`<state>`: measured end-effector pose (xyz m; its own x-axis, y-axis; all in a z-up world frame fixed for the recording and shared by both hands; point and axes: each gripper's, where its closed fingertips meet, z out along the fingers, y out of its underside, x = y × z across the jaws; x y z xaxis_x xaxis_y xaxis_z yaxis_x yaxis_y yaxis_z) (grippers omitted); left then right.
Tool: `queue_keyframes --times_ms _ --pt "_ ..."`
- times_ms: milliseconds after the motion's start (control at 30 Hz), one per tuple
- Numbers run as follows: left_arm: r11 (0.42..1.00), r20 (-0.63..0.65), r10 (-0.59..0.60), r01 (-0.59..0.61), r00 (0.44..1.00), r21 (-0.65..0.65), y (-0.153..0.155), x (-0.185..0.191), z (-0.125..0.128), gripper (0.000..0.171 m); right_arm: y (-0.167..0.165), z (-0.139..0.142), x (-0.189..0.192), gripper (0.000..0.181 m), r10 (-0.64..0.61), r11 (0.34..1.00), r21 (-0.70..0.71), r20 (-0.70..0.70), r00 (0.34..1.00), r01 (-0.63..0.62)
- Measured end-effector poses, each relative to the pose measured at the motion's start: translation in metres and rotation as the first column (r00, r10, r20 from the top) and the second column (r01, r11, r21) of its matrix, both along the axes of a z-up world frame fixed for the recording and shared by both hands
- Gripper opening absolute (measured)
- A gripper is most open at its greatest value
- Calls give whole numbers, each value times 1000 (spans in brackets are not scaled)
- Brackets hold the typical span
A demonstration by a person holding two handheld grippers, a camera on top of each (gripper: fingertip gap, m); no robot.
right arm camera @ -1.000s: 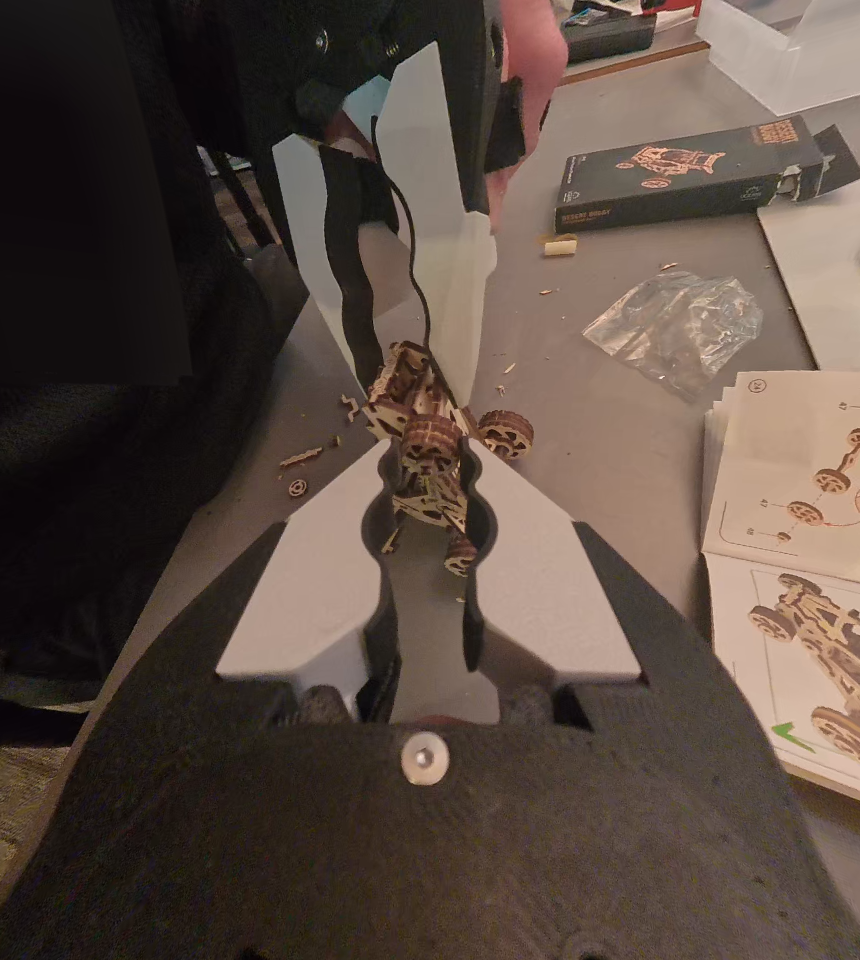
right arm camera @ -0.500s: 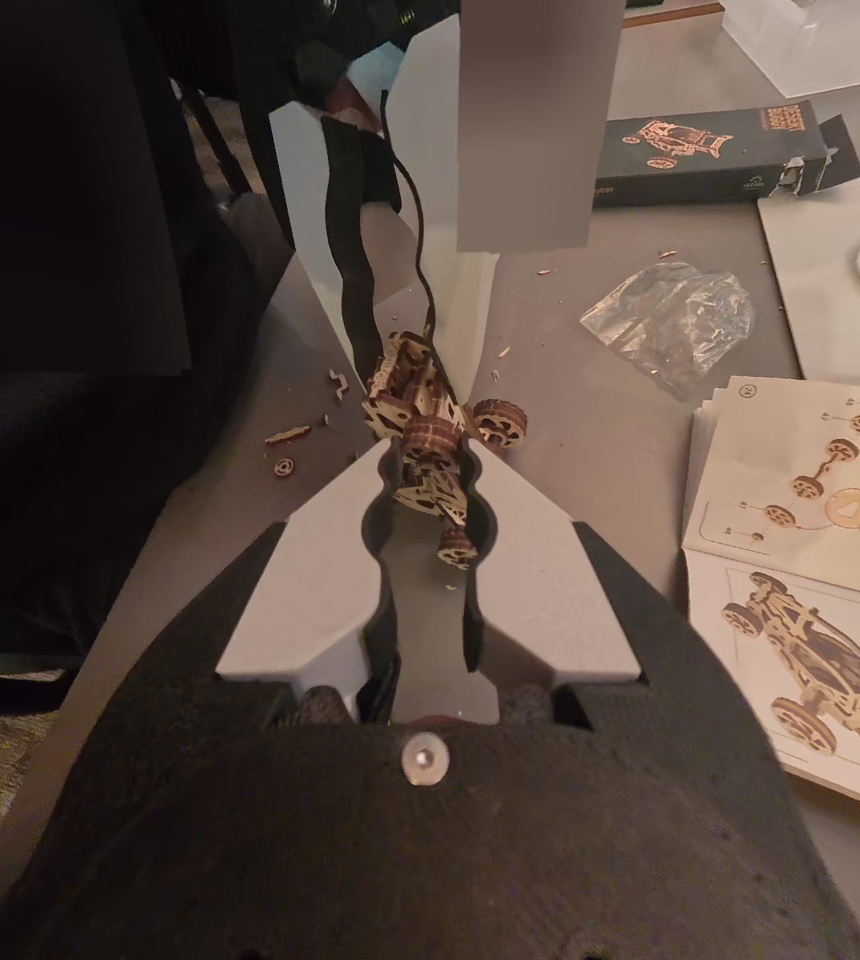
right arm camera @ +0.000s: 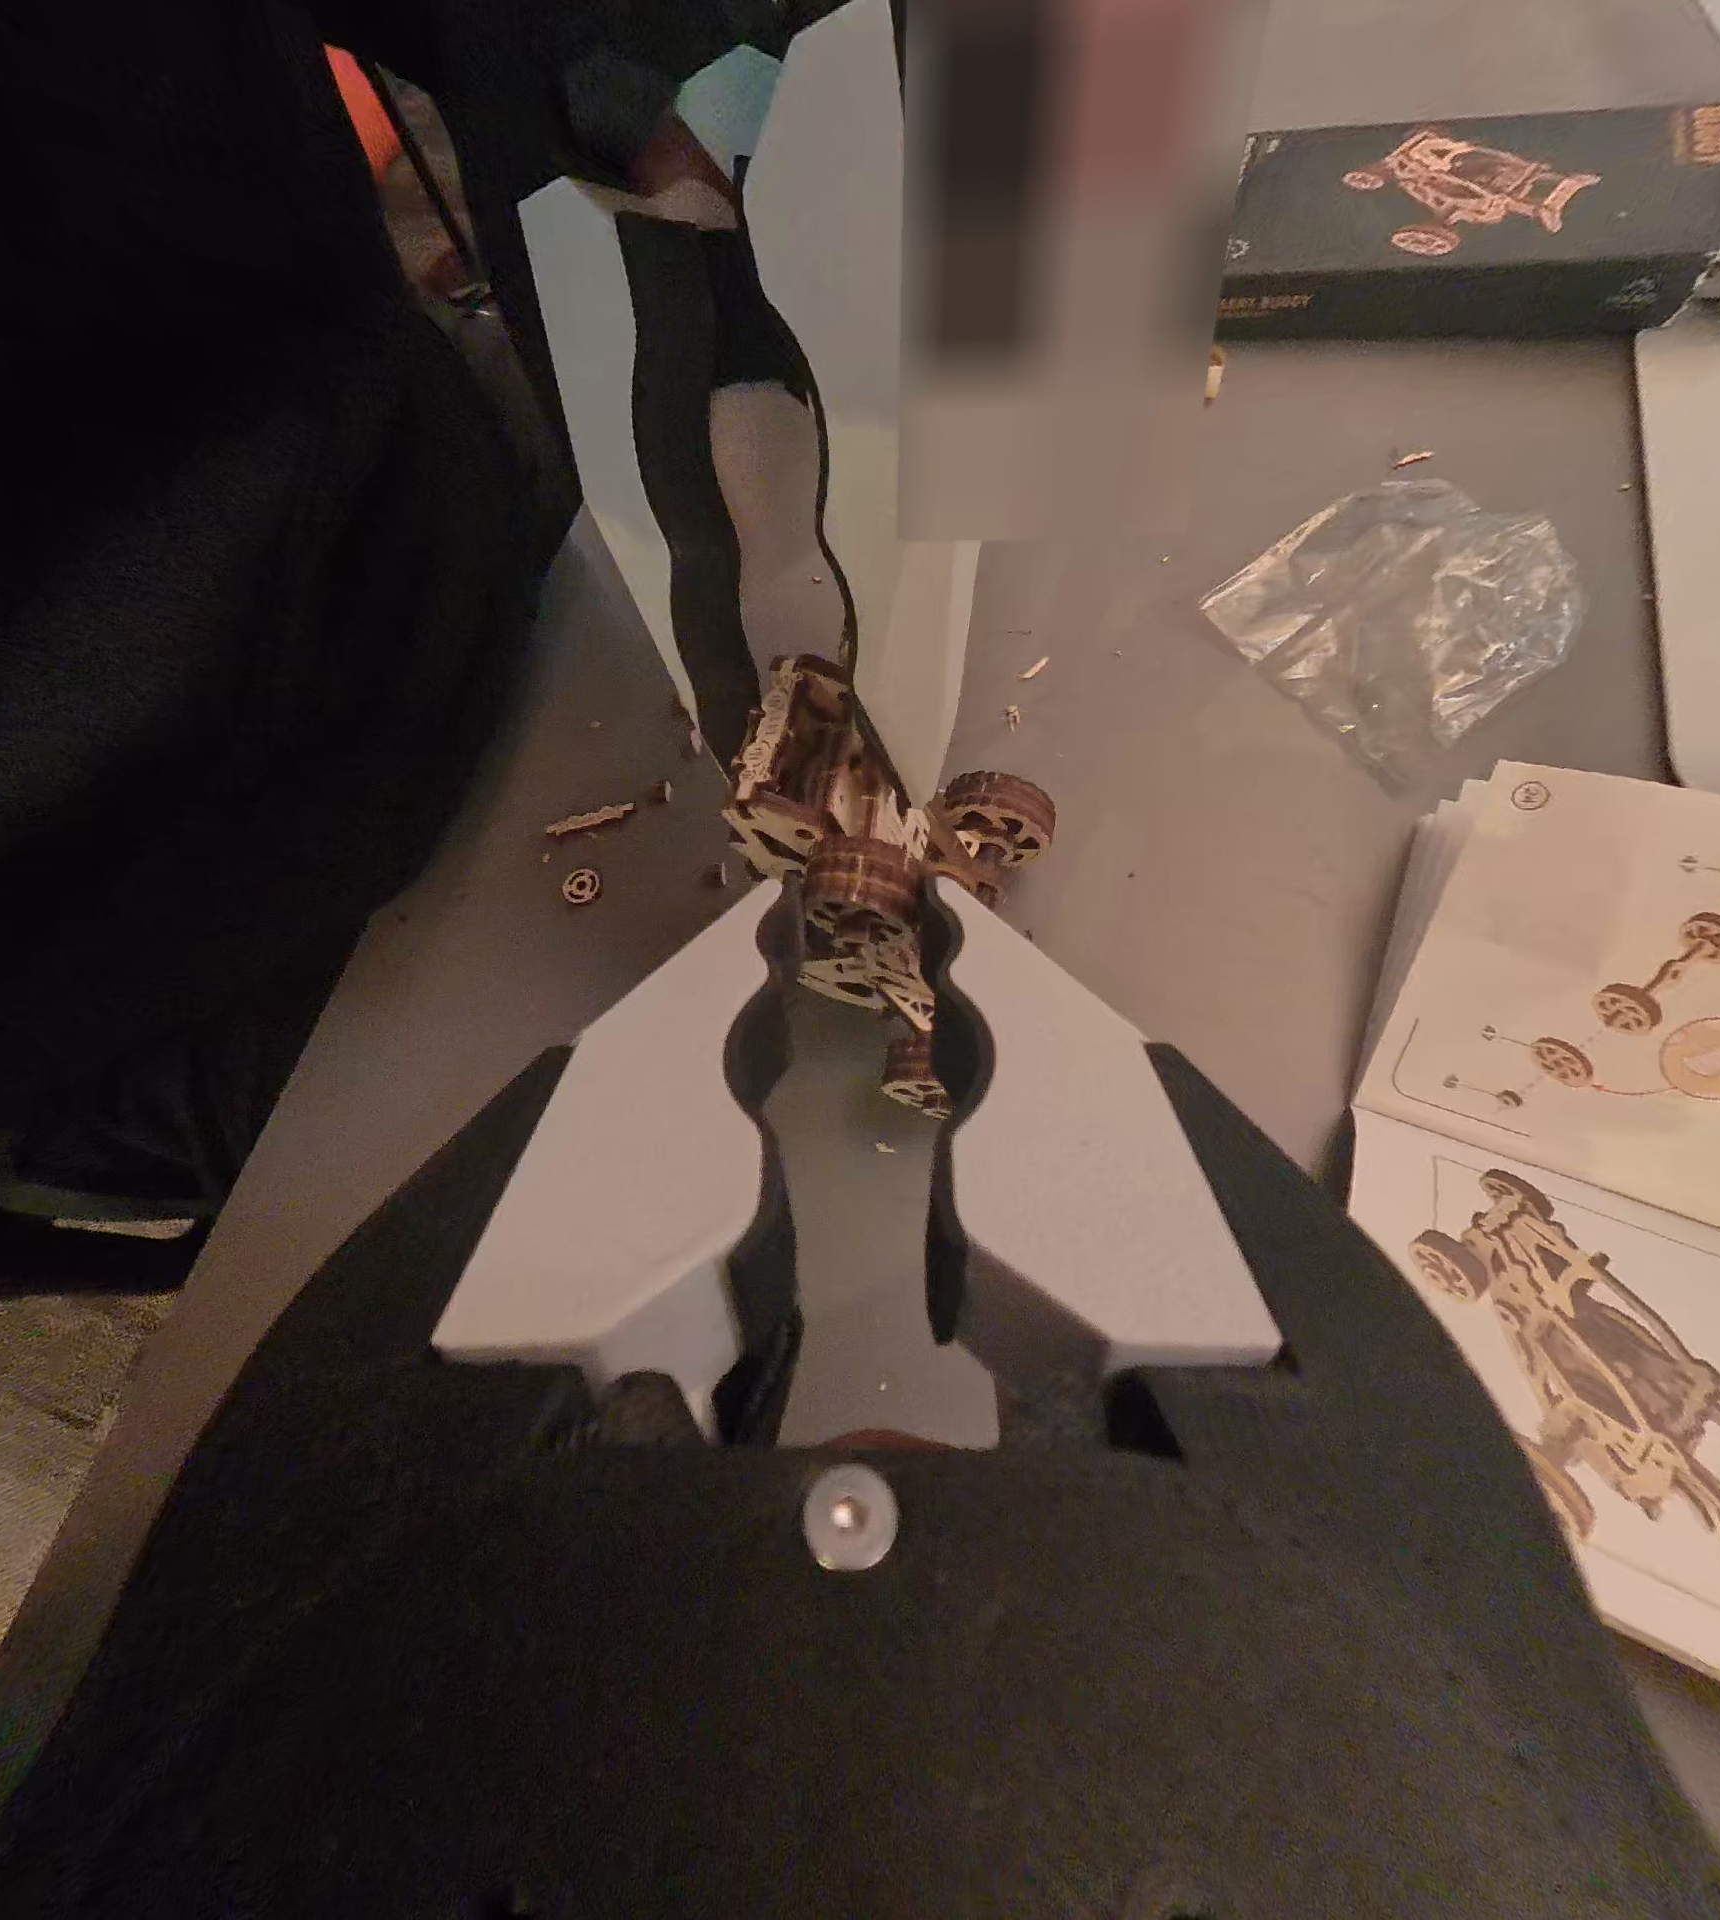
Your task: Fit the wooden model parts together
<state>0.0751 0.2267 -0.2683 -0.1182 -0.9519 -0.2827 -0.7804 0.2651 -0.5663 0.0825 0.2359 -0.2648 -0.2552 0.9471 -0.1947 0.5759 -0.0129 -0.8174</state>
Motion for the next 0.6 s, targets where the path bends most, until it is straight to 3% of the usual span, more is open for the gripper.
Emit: queue_keyframes --times_ms 200,433,600 --pt "1000 24 25 -25 999 -10 0 -1 0 29 0 0 -1 19 30 1000 -2 27 999 -30" --pt "999 54 33 -32 998 -12 -1 2 0 29 -1 -1 1 19 -34 999 -5 35 999 34" --pt "999 52 45 -44 998 -15 2 2 1 29 0 -1 -1 28 -35 998 -46 53 998 37"
